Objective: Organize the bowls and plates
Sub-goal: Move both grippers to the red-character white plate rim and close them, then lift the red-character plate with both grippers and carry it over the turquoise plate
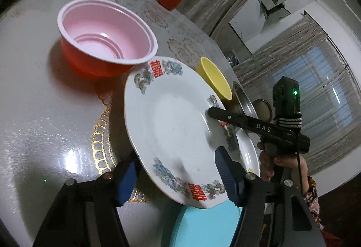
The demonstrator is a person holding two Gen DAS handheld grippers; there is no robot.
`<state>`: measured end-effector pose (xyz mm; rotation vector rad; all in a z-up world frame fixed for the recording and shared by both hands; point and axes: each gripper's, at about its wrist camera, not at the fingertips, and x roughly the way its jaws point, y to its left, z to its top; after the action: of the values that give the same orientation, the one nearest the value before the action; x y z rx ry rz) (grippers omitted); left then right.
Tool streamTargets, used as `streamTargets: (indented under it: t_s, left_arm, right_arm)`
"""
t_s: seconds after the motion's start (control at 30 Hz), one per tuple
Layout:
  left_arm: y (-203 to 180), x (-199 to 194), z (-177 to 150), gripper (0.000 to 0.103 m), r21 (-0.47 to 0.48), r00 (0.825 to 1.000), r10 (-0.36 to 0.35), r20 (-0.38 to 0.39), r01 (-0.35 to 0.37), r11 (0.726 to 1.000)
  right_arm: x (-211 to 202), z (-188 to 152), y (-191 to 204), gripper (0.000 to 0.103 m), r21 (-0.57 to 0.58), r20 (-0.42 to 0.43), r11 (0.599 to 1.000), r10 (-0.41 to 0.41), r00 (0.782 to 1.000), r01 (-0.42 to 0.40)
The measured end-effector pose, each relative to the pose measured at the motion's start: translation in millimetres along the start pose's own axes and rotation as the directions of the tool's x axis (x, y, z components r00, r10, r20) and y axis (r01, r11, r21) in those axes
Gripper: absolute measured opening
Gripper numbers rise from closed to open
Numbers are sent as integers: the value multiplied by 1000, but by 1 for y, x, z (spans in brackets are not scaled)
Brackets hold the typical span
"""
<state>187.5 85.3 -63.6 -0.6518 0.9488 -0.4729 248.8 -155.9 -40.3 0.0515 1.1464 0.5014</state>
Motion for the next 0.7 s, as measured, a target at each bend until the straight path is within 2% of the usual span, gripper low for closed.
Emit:
streamTargets:
  t_s: [0.13,0.2,0.37,0.47,0.6,0.7]
  left_arm:
    - [-5,4,0,63,34,1000,-14,-13,14,999]
    - [-7,7,-1,62,53,1000,-9,-25,10,999]
    - [-2,7,3,61,20,999,-27,-38,28,999]
    - [-6,9,4,61,39,999,-1,-43,3,999]
    - [-16,7,1,61,101,996,85,-30,-81,992]
    - [-14,4,-1,61,91,997,79,-13,-77,993]
  right_arm:
    - [9,1,1,33,1,-30,999,33,999,-33]
    - [11,3,4,33,-18,-36,1000,22,999,-23]
    - [15,6,2,33,-29,-42,999,34,999,-35]
    - [17,8,6,33,-55,-46,998,18,999,-20]
    - [15,8,5,31,-27,-31,999,31,999,-32]
    - [3,4,10,30,-47,-3,998,46,999,-46]
